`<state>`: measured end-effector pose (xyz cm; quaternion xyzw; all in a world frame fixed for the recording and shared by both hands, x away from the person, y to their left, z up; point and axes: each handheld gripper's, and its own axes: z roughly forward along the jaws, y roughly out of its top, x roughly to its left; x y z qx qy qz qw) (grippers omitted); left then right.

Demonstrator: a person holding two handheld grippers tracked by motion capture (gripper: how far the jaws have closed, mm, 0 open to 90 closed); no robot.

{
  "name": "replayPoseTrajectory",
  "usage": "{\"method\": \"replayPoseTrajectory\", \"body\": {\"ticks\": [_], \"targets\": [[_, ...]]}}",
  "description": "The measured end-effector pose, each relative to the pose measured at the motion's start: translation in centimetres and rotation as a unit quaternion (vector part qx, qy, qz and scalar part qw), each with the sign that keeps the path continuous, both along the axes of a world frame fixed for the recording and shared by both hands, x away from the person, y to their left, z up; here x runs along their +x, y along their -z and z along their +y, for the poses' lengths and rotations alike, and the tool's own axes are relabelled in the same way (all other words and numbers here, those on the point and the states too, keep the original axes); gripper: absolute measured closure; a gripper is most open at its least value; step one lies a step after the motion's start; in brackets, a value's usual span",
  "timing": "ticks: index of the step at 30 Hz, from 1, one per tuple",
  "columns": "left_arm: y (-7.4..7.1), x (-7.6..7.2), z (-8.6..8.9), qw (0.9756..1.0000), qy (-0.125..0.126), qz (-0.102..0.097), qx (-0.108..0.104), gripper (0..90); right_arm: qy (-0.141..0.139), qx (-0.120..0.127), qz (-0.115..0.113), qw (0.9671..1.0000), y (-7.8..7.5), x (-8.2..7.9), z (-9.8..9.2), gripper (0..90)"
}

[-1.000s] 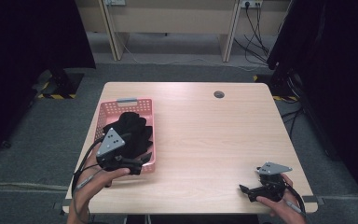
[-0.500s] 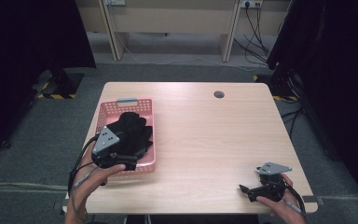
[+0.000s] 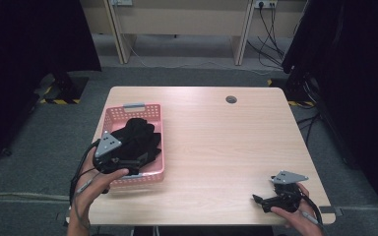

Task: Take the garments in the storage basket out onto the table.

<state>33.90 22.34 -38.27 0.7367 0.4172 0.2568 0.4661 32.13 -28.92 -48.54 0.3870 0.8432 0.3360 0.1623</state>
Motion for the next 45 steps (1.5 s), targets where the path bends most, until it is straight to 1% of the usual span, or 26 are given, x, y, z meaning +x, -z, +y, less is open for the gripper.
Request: {"method": "replayPoseTrajectory", "body": {"ticks": [3, 6, 8, 9, 10, 11, 14, 16, 17, 19, 20, 21, 23, 24, 26, 27, 28, 29, 33, 34, 39, 40, 42, 43, 44, 45], "targets": [[0.0, 0.3, 0.1, 1.0000, -0.002, 0.001, 0.002, 3.6, 0.000, 0.000, 0.000, 1.0000, 0.0, 0.0, 0.0, 0.2], [0.0, 1.0, 0.3, 0.9999, -0.009, 0.005, 0.001, 3.7, -0.001, 0.000, 0.000, 1.0000, 0.0, 0.0, 0.0, 0.2], [0.0, 1.2, 0.4, 0.9999, -0.010, 0.007, 0.000, 3.7, 0.000, -0.001, 0.000, 1.0000, 0.0, 0.0, 0.0, 0.2], [0.0, 1.3, 0.5, 0.9999, -0.011, 0.008, -0.001, 3.7, 0.000, -0.001, 0.000, 1.0000, 0.0, 0.0, 0.0, 0.2], [0.1, 1.8, 0.6, 0.9998, -0.019, 0.010, -0.003, 3.7, 0.000, 0.000, 0.000, 1.0000, 0.0, 0.0, 0.0, 0.2], [0.1, 1.8, 0.6, 0.9998, -0.019, 0.010, -0.003, 3.7, 0.000, 0.000, 0.000, 1.0000, 0.0, 0.0, 0.0, 0.2], [0.3, 2.5, 0.6, 0.9997, -0.022, 0.013, -0.003, 3.7, 0.000, -0.001, 0.000, 1.0000, 0.0, 0.0, 0.0, 0.2], [0.4, 3.0, 0.7, 0.9995, -0.025, 0.015, -0.006, 3.7, 0.000, 0.000, 0.000, 1.0000, 0.0, 0.0, 0.0, 0.2], [0.4, 3.3, 0.7, 0.9994, -0.031, 0.016, -0.004, 3.8, 0.000, 0.000, 0.000, 1.0000, 0.0, 0.0, 0.0, 0.2], [0.5, 3.9, 0.7, 0.9990, -0.042, 0.017, 0.007, 3.8, 0.000, 0.000, 0.000, 1.0000, 0.0, 0.0, 0.0, 0.2], [0.6, 4.4, 0.8, 0.9987, -0.044, 0.023, 0.006, 3.8, 0.000, 0.000, 0.000, 1.0000, 0.0, 0.0, 0.0, 0.2], [0.7, 5.2, 0.7, 0.9982, -0.051, 0.028, 0.011, 3.9, 0.000, 0.000, 0.000, 1.0000, 0.0, 0.0, 0.0, 0.2], [0.7, 5.2, 0.7, 0.9982, -0.051, 0.028, 0.011, 4.0, 0.000, 0.000, 0.000, 1.0000, 0.0, 0.1, 0.0, 0.2], [0.8, 5.9, 0.7, 0.9976, -0.059, 0.032, 0.017, 4.0, 0.000, 0.000, 0.000, 1.0000, 0.0, 0.1, 0.0, 0.2], [0.8, 5.9, 0.7, 0.9976, -0.059, 0.032, 0.017, 4.1, 0.000, -0.001, 0.000, 1.0000, 0.0, 0.1, 0.0, 0.2], [0.9, 6.5, 0.7, 0.9973, -0.060, 0.038, 0.018, 4.1, 0.000, -0.001, 0.000, 1.0000, 0.0, 0.1, 0.0, 0.2], [0.9, 6.5, 0.7, 0.9973, -0.060, 0.038, 0.018, 4.3, 0.000, -0.001, 0.000, 1.0000, 0.0, 0.1, 0.0, 0.2], [1.1, 7.0, 0.6, 0.9967, -0.065, 0.041, 0.027, 4.3, 0.000, -0.001, 0.000, 1.0000, 0.0, 0.1, 0.0, 0.2], [1.3, 7.2, 0.6, 0.9964, -0.066, 0.044, 0.029, 4.4, 0.000, -0.001, 0.000, 1.0000, 0.0, 0.1, 0.0, 0.2], [1.5, 7.5, 0.7, 0.9961, -0.067, 0.050, 0.029, 4.4, 0.000, -0.001, 0.000, 1.0000, 0.0, 0.1, 0.0, 0.2], [1.7, 7.7, 0.8, 0.9955, -0.070, 0.055, 0.032, 4.4, 0.000, -0.001, 0.000, 1.0000, 0.0, 0.1, 0.0, 0.2], [2.0, 8.0, 1.0, 0.9945, -0.076, 0.062, 0.038, 4.4, 0.000, -0.001, 0.000, 1.0000, 0.0, 0.1, 0.0, 0.2], [2.0, 8.0, 1.0, 0.9945, -0.076, 0.062, 0.038, 4.5, 0.000, -0.001, 0.000, 1.0000, 0.0, 0.1, 0.0, 0.2], [2.5, 8.3, 1.1, 0.9942, -0.073, 0.069, 0.039, 4.5, 0.000, -0.001, 0.000, 1.0000, 0.0, 0.1, 0.0, 0.2], [2.5, 8.3, 1.1, 0.9942, -0.073, 0.069, 0.039, 4.5, 0.000, -0.001, 0.000, 1.0000, 0.0, 0.1, 0.0, 0.2], [2.9, 8.5, 1.1, 0.9932, -0.076, 0.076, 0.045, 4.5, 0.000, 0.000, 0.000, 1.0000, 0.0, 0.1, 0.0, 0.2]]}}
